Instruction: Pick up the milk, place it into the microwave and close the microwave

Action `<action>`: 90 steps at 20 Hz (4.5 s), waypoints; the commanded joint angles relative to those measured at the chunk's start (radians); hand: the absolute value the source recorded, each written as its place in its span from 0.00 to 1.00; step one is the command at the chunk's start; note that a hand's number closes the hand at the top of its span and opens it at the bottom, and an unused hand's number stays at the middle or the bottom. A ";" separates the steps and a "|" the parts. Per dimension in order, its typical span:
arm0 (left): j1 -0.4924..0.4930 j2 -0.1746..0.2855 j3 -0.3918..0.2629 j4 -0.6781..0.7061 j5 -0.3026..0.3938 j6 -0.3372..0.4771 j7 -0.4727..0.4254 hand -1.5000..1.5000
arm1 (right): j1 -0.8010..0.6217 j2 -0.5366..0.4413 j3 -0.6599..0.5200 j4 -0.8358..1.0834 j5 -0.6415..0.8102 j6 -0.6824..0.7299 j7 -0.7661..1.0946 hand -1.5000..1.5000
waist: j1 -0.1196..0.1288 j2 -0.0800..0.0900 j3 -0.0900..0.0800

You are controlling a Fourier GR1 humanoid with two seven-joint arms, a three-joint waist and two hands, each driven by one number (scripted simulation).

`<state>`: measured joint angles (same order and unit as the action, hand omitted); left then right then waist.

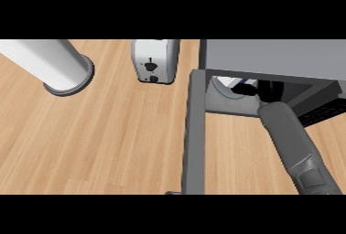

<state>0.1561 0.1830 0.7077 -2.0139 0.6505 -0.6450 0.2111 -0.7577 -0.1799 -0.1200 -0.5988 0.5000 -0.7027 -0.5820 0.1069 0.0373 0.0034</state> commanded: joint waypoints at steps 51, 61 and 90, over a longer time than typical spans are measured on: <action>-0.092 -0.136 -0.408 0.040 -0.214 -0.086 0.052 1.00 | 0.025 0.107 -0.302 0.351 -0.294 0.677 -0.343 0.00 | -0.114 -0.040 -0.004; -0.065 -0.183 -0.634 -0.047 -0.391 -0.007 0.027 1.00 | 0.336 0.160 -0.198 0.018 -0.313 0.741 -0.304 0.00 | -0.141 -0.051 -0.005; -0.487 -0.183 -1.352 0.967 -0.766 0.727 -0.653 1.00 | 1.145 0.082 -0.041 -1.132 -0.534 1.074 -0.072 0.00 | -0.165 -0.032 -0.007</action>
<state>-0.2984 0.0040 -0.5414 -1.1895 -0.1542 -0.0707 -0.3292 0.3377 -0.0921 -0.1671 -1.5947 0.0259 0.3206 -0.7044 -0.0504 0.0025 -0.0027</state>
